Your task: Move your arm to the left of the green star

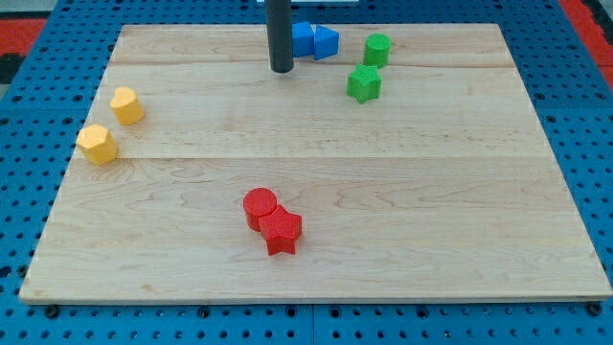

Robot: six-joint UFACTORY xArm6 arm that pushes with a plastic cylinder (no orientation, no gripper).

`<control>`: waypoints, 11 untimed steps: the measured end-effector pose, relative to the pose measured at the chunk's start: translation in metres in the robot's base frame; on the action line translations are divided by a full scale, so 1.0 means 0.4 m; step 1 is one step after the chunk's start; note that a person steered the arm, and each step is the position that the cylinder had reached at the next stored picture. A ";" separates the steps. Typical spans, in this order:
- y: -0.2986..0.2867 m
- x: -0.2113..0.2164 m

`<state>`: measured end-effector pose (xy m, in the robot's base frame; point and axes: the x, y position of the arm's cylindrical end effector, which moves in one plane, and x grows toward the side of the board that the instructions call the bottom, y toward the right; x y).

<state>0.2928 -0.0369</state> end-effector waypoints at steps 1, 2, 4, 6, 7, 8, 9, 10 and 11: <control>0.009 0.059; 0.013 0.066; 0.014 0.066; 0.024 0.066; 0.038 0.066; 0.056 0.066; 0.079 0.066; 0.107 0.066; 0.163 0.082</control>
